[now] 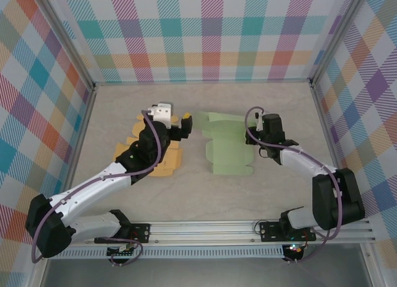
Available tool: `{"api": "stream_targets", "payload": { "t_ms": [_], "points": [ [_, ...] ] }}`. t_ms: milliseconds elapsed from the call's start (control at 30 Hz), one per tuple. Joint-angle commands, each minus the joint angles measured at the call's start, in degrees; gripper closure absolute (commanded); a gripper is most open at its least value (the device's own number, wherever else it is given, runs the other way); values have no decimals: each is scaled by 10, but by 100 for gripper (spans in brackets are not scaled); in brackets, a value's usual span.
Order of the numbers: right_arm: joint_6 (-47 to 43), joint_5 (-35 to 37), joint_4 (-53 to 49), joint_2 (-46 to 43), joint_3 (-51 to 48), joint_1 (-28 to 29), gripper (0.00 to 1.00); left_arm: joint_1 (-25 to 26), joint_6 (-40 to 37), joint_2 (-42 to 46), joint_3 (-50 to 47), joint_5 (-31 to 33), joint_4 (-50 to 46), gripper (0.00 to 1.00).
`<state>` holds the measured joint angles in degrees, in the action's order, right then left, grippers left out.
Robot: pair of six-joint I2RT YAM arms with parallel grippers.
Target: Fold the paper box
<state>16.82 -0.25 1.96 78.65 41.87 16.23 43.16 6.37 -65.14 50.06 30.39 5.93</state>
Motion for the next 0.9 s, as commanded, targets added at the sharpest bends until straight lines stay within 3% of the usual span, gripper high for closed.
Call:
{"api": "stream_targets", "payload": {
  "t_ms": [0, 167, 300, 567, 867],
  "points": [
    [-16, -16, -38, -21, -14, 4, 100, -5, 104, -16, 0, -63, -84, 0],
    [-25, -32, 6, -32, -40, 4, 100, -6, 131, -53, 31, -111, -110, 0],
    [-24, -33, 20, -19, -44, 4, 100, -5, 145, -56, 18, -164, -66, 0],
    [-24, -67, 54, 5, -48, 4, 100, 0, 150, -128, 53, -169, -63, 0],
    [-22, -67, 61, 2, -53, 3, 100, 10, 142, -216, 95, -131, -77, 0]
  ]
}}
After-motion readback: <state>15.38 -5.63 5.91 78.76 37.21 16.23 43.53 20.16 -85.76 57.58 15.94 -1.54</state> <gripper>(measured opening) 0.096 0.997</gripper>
